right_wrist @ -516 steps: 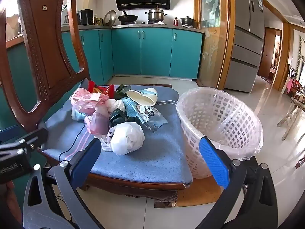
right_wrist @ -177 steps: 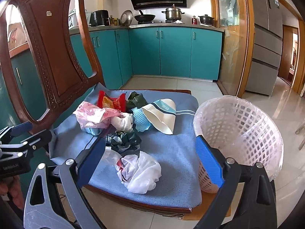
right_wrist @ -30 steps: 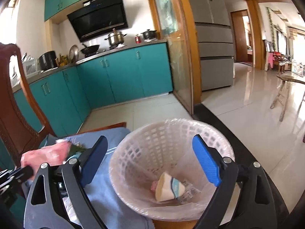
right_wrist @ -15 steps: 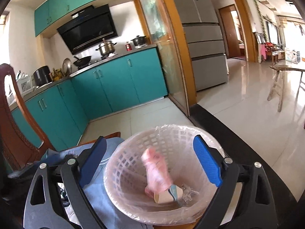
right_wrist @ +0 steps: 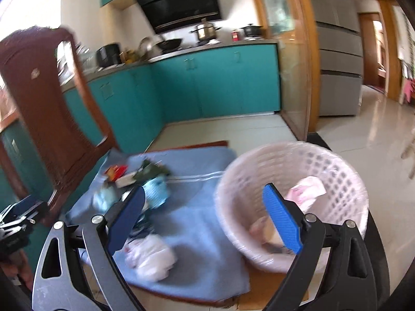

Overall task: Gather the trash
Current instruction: 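Move both open tools back over the chair seat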

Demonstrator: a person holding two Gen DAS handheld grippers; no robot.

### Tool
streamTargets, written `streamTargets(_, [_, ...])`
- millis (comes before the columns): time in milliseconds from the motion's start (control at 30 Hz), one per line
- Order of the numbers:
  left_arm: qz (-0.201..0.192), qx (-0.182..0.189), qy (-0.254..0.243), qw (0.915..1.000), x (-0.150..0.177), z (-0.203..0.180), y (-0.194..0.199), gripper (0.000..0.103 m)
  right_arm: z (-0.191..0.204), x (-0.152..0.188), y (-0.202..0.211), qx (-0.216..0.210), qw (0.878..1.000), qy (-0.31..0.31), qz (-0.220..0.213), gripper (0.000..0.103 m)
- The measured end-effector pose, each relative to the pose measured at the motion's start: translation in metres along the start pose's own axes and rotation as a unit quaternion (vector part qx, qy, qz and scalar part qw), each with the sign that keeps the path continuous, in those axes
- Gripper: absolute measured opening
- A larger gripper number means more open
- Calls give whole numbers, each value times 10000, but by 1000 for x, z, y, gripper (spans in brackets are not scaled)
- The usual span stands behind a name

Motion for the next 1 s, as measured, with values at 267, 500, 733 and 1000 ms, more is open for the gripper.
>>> streamTargets(267, [148,10,-110,9998,10,4,-1,95,39,12,-3,-159,9991,385,120,91])
streamTargets(500, [189,126,-13,9997,11,4,1,95,43,17,-7,-156,9989,387,231,91])
streamTargets(733, [461,222,-57,9987,20,-5,-4,95,51,32,-2,-275,9975,469,462,91])
streamTargets(1000, [732,217,-64,9971,30,-8,-10,95,50,37,-1,-335,9967,456,587,91])
Point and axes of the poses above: each gripper's, at about its wrist camera, not at the fingertips, and y roughly against the way its jaws point, z to its left, x to its underside, the point moved 4 cm from there along -y, roughly the way its jaws point, and after that the axes turned 10 degrees about -z, right-handed, at the moved point
